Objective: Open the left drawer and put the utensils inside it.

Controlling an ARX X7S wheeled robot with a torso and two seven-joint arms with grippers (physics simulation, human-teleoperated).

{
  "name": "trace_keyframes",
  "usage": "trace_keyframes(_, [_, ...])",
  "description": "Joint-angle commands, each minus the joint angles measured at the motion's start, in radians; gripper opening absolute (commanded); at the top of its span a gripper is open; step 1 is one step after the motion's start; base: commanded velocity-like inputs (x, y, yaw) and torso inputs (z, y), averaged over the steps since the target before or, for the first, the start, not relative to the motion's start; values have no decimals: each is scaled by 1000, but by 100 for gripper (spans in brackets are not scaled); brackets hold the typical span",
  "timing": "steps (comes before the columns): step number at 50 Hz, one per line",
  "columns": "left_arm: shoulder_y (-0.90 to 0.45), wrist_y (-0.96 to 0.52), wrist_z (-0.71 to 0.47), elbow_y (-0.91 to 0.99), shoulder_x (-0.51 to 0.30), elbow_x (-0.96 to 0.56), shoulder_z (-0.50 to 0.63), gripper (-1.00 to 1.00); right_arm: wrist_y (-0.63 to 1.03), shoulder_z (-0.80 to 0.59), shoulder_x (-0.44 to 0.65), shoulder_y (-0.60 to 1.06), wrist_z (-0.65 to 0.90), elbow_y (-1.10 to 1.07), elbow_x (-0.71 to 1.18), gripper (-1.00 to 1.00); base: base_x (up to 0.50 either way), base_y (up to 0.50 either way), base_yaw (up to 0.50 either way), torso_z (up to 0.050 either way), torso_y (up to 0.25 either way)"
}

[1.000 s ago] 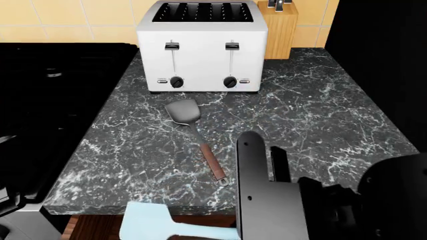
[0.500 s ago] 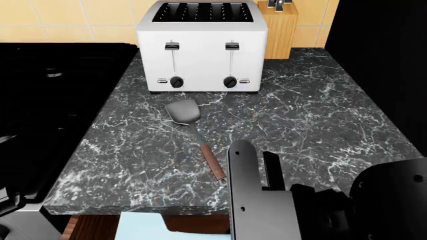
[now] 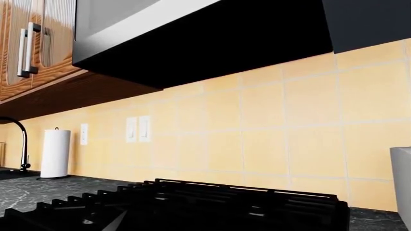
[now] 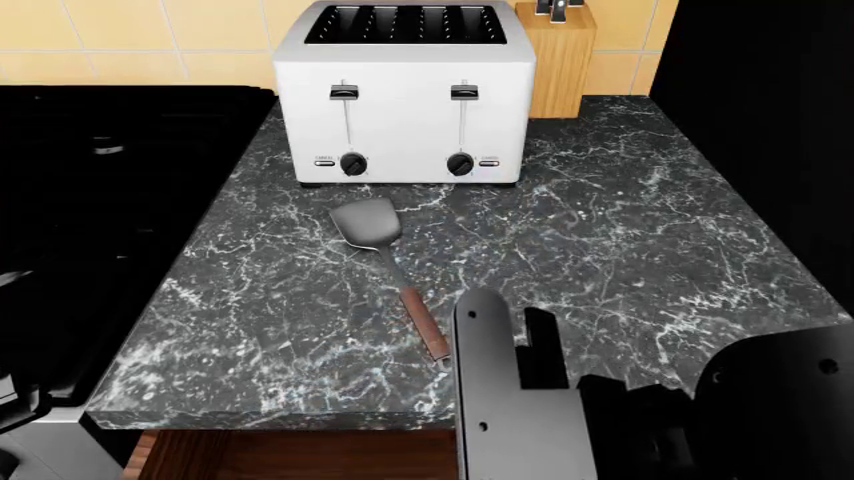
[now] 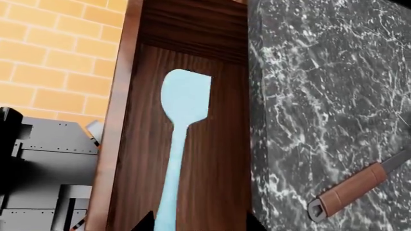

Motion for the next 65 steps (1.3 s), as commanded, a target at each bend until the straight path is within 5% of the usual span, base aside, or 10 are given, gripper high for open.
trace_keyframes(1, [1,3,-1,-1,-1,-1,0,100,-1,-4,4,6,3,-2,-10,100,0,0,0,0,0])
trace_keyframes(30, [8,4,-7,6,-5,-4,-6,100,-73,44,9,115,98,26,161,100,0,0,0,0,0])
trace_keyframes(65, [6,6,-12,0,-10,-4,1,100,-180,-149,-91,137,601,480,394,100,0,0,0,0,0])
